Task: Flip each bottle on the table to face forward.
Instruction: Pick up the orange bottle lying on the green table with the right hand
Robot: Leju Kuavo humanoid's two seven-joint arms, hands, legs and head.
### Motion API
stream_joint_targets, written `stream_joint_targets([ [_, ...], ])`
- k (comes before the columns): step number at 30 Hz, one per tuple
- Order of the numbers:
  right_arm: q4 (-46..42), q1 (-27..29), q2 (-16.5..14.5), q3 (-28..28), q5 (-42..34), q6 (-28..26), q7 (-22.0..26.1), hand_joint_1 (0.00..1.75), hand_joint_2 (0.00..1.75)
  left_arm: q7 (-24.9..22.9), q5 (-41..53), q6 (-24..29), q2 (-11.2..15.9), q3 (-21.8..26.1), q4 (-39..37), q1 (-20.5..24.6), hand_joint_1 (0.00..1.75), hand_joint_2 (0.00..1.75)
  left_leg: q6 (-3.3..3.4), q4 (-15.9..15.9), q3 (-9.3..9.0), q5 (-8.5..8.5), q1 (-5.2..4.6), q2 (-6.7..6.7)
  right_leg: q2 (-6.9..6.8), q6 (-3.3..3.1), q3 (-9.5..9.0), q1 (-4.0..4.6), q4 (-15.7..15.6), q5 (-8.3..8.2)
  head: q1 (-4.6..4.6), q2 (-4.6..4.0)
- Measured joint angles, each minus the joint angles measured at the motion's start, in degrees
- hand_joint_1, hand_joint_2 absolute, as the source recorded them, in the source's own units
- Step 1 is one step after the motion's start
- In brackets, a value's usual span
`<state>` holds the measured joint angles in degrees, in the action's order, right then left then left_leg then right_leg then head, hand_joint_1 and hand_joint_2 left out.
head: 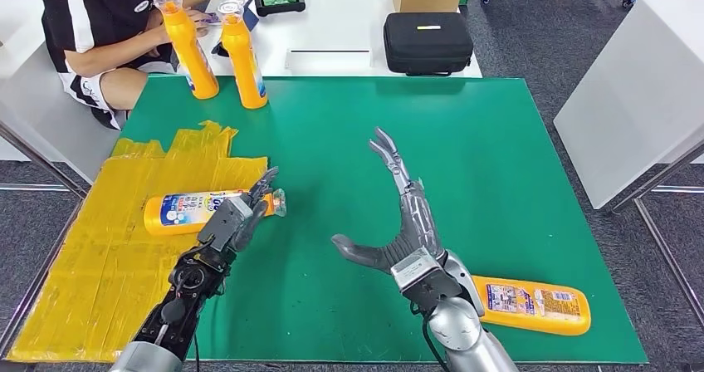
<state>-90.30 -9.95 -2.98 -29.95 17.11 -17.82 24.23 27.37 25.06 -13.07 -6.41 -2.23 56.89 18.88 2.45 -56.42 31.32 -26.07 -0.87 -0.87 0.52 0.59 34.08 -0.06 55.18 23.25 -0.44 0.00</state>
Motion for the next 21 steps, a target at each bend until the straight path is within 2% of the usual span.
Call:
stream_joint_targets([
  [9,-0.01,0.02,-0.01,0.31,0.17,0.76,0.01,0.0,1.75,0.55,-4.08,-2.13,0.05,-0.02,6.77,-2.06,0.0,0.0,0.0,0.0,0.06,0.0,0.0,0.01,0.0,0.0,0.06,0.0,0.0,0.0,0.01,0.0],
  [13,-0.03,0.17,-0.03,0.67,2.0,0.65,-0.03,0.0,1.75,1.01,-6.37,-2.51,0.07,-0.19,7.95,-2.33,0.0,1.75,0.0,0.0,0.05,0.0,0.0,0.01,0.01,0.0,0.06,0.0,0.0,0.0,0.0,0.0],
  [15,-0.11,0.24,0.02,1.17,7.27,-0.96,-0.77,0.0,1.75,1.2,-8.67,-3.06,0.01,-0.34,8.63,-2.54,0.0,1.75,0.0,0.0,0.05,0.0,0.0,0.01,0.01,0.0,0.06,0.0,0.0,0.0,0.0,0.0],
  [17,-0.33,0.26,0.43,1.68,18.29,-2.3,-4.08,0.0,1.75,1.35,-11.22,-3.72,-0.18,-0.45,9.63,-2.85,0.0,1.75,0.0,0.0,0.05,0.0,-0.01,0.02,0.01,0.0,0.06,0.0,0.0,0.0,0.01,0.0],
  [21,-0.54,0.95,2.75,1.97,52.05,-1.12,-16.34,0.0,1.75,2.0,-14.11,-4.63,-0.52,-0.52,13.68,-4.77,0.0,1.75,0.0,0.0,0.06,-0.01,-0.01,0.03,0.01,0.0,0.08,0.0,-0.01,0.0,0.01,0.0],
])
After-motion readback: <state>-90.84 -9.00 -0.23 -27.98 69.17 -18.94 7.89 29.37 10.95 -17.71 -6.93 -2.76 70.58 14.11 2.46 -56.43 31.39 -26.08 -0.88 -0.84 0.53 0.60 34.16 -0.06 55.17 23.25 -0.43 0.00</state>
